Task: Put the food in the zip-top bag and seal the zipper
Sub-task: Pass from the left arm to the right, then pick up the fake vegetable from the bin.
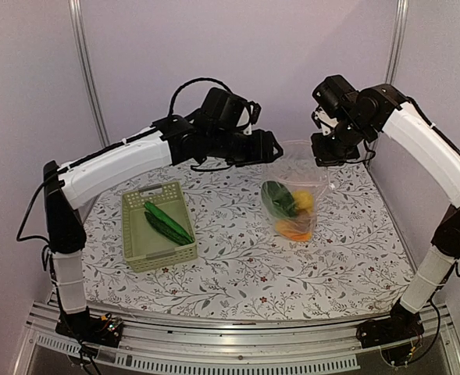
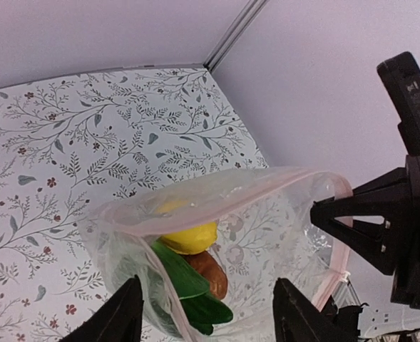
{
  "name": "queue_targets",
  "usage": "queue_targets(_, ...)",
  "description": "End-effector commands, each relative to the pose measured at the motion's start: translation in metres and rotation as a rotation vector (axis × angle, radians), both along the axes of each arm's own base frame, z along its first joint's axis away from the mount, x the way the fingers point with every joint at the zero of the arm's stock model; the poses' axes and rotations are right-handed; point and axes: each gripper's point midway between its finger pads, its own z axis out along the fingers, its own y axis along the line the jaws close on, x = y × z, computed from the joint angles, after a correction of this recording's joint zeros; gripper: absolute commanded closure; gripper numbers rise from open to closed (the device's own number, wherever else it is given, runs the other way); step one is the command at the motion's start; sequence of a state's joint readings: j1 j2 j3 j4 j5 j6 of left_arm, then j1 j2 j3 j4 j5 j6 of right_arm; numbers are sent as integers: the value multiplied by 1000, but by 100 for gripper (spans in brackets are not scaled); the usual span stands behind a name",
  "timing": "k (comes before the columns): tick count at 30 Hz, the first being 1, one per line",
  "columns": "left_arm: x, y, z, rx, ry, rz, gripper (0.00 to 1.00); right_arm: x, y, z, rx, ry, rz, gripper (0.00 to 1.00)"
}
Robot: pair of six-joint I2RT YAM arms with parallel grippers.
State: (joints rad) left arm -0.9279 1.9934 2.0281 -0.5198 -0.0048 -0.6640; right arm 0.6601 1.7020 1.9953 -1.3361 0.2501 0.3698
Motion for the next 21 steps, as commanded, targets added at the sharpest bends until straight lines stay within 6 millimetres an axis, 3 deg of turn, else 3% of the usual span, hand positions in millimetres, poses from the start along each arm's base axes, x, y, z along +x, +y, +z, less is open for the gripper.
queue_targets(1, -28, 38, 48, 17, -80, -44, 36, -6, 3, 5, 46, -7, 13, 100)
queue_targets(4, -34, 86, 51, 81, -105, 72, 31, -6, 8, 5, 67, -10, 25, 100)
queue_targets(7, -33, 146, 30, 169, -67, 238, 31, -6, 11, 4, 78, -8, 34, 100)
queue_targets(9, -28, 197, 10, 187, 21, 424, 30, -6, 13, 3, 87, -3, 43, 100)
queue_targets(13, -26, 276, -25, 131, 187, 689, 33, -7, 16, 4, 91, -4, 63, 100)
queue_targets(18, -18, 318, -57, 85, 237, 844, 36, -7, 17, 2, 84, 0, 87, 100)
queue_targets(21, -5, 329, -86, 70, 319, 881, 39, -7, 20, 4, 94, -1, 98, 100)
